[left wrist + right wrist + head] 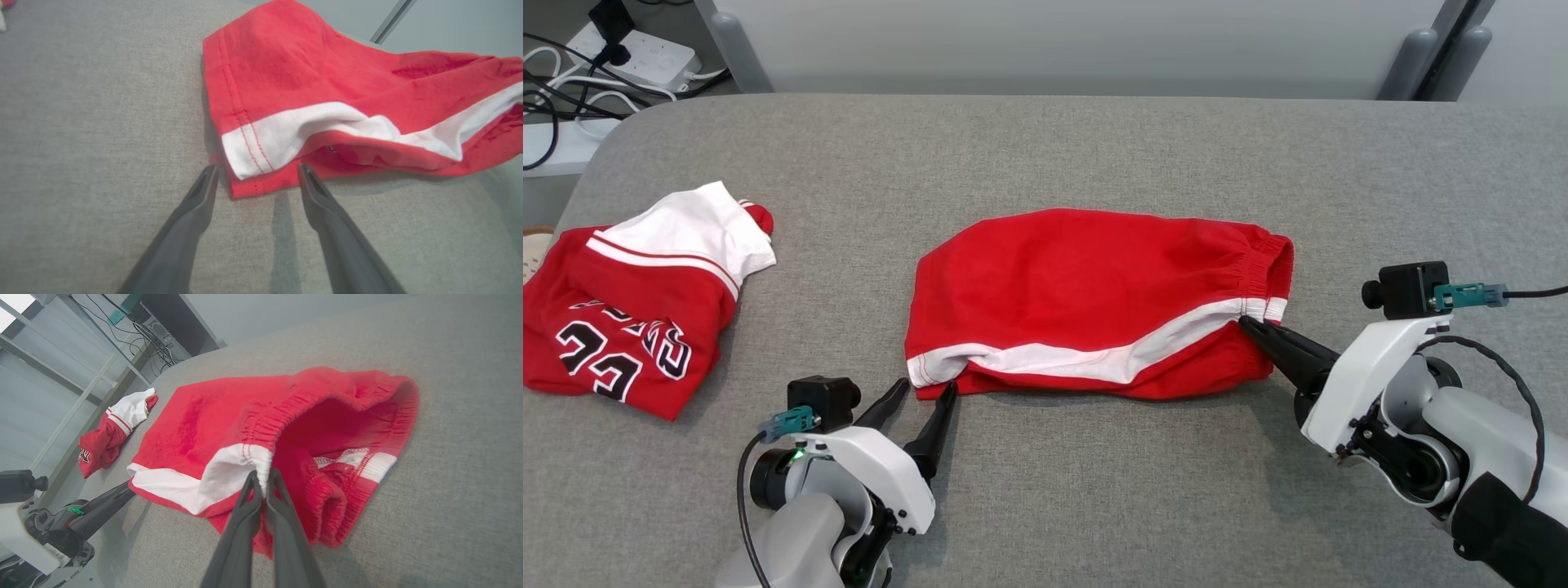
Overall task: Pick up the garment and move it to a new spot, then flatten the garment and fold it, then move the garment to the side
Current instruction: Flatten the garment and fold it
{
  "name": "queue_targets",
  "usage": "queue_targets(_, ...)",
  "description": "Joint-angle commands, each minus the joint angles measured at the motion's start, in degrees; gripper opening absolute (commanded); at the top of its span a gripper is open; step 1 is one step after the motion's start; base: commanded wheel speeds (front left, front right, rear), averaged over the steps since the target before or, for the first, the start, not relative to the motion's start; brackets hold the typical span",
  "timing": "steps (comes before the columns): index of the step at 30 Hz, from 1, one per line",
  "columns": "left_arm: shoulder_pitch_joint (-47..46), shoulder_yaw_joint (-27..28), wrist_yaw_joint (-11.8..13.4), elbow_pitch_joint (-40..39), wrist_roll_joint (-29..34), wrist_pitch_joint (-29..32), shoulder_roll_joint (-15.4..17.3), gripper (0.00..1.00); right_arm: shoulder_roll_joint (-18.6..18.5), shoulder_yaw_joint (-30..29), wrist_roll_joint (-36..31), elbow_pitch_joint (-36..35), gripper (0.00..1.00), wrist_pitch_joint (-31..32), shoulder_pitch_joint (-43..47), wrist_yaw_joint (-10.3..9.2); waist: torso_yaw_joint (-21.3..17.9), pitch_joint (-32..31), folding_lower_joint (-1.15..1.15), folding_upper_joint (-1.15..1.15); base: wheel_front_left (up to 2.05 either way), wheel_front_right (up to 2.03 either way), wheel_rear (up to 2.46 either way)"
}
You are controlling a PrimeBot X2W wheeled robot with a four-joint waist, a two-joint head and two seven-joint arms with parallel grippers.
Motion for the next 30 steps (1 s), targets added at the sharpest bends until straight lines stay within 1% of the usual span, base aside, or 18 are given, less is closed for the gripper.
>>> queue_targets(1,-1.2,0.8,0.0,-1.2,-1.5,-0.7,2.0,1.0,-0.6,-0.1,0.3,-0.9,0.0,-0.9,0.1,0.25,-0.2,0.0,0.0,0.0,0.0,0.0,0.0)
queue_targets(10,-2.0,-2.0,0.0,-5.0,-4.8,-0.8,4.0,1.0,-0.7,0.9,0.9,-1.1,0.0,-1.3,-0.4,0.25,-0.5,0.3,0.0,0.0,0.0,0.0,0.0)
queue_targets(14,-1.5,-4.2,0.0,-8.2,-8.0,-0.8,5.4,1.0,-0.7,1.2,1.3,-1.2,0.0,-1.5,-0.7,0.25,-0.5,0.6,0.0,0.0,0.0,0.0,0.0)
queue_targets(22,-2.1,-5.2,0.0,-11.0,-11.9,-0.8,7.8,1.0,-0.8,1.5,1.8,-1.5,0.0,-1.9,-1.4,0.25,-0.7,1.1,0.0,0.0,0.0,0.0,0.0)
queue_targets(30,-2.4,-8.7,0.0,-13.9,-18.9,-0.7,9.6,1.0,-0.8,2.1,2.2,-1.8,0.0,-2.4,-2.1,0.25,-1.2,1.3,0.0,0.0,0.0,0.0,0.0)
